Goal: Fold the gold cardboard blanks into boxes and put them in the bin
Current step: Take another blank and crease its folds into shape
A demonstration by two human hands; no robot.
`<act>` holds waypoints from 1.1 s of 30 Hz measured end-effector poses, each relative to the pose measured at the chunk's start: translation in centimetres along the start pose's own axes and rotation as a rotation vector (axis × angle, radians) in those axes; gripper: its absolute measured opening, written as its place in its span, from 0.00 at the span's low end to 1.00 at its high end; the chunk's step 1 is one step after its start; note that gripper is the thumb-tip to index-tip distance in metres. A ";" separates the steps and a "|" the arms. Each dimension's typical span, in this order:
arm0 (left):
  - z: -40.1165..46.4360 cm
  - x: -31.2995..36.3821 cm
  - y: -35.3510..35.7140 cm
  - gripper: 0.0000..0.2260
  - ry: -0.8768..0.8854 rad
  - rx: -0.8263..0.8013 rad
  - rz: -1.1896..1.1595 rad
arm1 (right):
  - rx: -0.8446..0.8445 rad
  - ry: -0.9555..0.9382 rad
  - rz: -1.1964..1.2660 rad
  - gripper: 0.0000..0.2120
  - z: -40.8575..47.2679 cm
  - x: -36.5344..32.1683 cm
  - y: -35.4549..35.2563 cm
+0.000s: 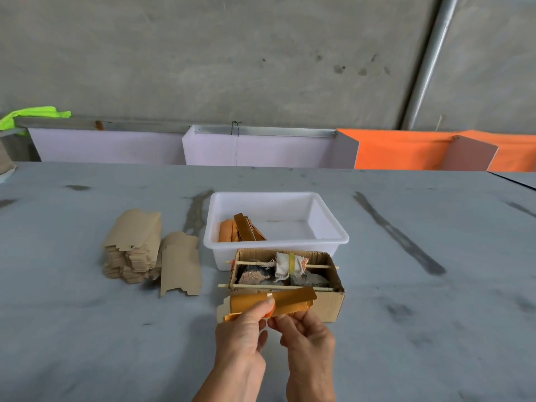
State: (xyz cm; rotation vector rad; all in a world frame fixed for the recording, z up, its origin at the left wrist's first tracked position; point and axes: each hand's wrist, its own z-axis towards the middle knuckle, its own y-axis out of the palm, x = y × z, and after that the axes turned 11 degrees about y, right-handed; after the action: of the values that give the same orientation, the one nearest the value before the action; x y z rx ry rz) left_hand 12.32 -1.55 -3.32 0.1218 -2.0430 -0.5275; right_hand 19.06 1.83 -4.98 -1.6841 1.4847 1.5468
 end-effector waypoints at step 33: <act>0.3 -0.9 -1.2 0.07 0.183 -0.069 0.082 | 0.038 0.291 0.139 0.07 -0.5 -1.3 0.5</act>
State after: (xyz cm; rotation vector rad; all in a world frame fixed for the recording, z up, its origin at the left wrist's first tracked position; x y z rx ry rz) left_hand 12.37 -2.21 -4.67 0.0435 -1.8416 -0.5157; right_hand 19.10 1.82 -3.54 -1.8810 1.7986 1.3742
